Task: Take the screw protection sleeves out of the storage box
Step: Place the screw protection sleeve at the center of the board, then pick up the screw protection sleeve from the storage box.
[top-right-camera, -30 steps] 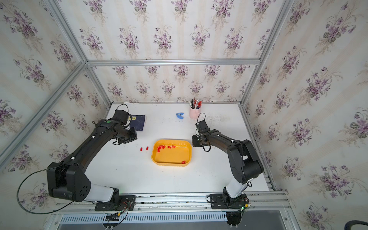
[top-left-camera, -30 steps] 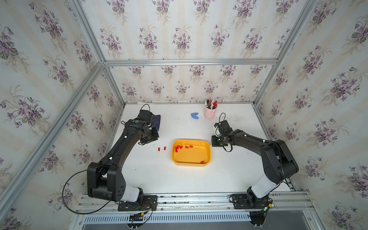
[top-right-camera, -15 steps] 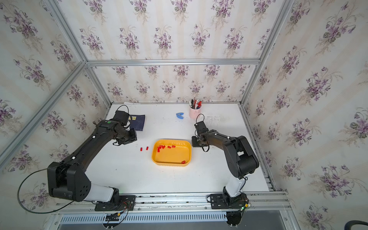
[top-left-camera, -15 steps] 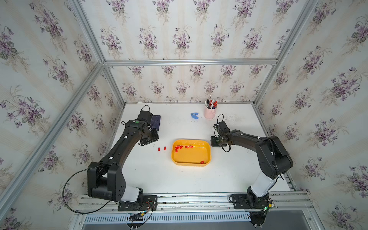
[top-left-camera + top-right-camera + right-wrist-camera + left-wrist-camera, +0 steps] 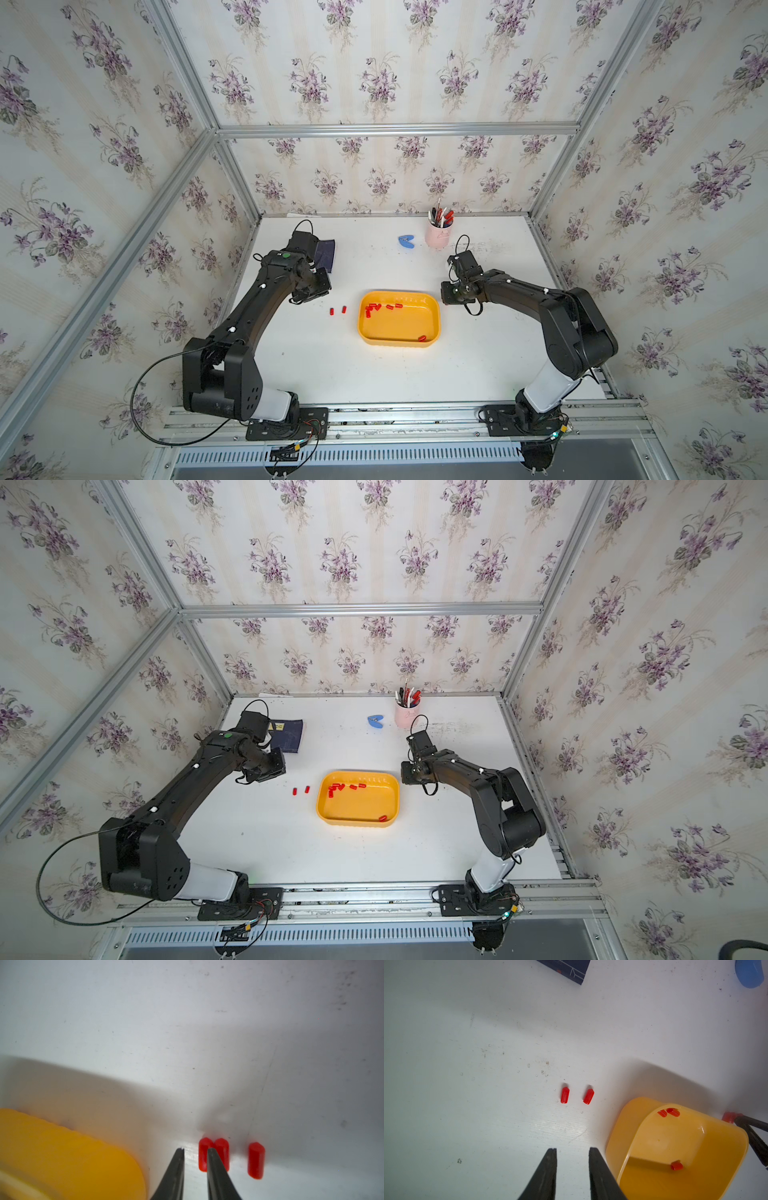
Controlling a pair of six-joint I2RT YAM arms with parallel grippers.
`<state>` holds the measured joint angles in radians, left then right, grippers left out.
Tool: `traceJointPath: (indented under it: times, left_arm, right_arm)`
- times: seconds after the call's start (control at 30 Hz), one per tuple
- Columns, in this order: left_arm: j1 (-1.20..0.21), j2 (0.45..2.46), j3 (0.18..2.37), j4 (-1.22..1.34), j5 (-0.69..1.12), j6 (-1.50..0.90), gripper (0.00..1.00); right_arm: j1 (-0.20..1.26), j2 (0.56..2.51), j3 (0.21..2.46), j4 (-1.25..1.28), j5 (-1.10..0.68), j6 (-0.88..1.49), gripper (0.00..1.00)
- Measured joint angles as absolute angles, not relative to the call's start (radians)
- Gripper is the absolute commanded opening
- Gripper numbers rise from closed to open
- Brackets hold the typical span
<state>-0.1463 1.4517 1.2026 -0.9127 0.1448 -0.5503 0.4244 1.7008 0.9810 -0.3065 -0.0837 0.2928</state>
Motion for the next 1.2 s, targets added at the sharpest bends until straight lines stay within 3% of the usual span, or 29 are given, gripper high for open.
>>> traceJointPath:
  times: [0.27, 0.47, 0.63, 0.87, 1.07, 1.2]
  left_arm:
    - [-0.15, 1.433, 1.177, -0.911, 0.158, -0.55, 0.33]
    - [-0.194, 1.364, 1.153, -0.906, 0.17, -0.541, 0.34]
    - [-0.204, 1.353, 1.106, -0.901, 0.187, -0.539, 0.34]
    - [-0.243, 1.335, 1.1, -0.885, 0.213, -0.535, 0.34]
    - [-0.399, 1.341, 1.179, -0.916, 0.181, -0.53, 0.33]
    - [-0.568, 1.398, 1.278, -0.958, 0.123, -0.546, 0.3]
  right_arm:
    - [0.425, 1.567, 1.019, -0.348, -0.072, 0.29, 0.28]
    - [0.5, 1.484, 1.067, -0.364, -0.17, 0.27, 0.3]
    - [0.681, 1.564, 1.161, -0.368, -0.254, 0.236, 0.3]
    - [0.756, 1.714, 1.245, -0.392, -0.283, 0.316, 0.29]
    - [0.739, 1.721, 1.29, -0.404, -0.28, 0.423, 0.29]
    - [0.601, 1.611, 1.259, -0.408, -0.273, 0.463, 0.3]
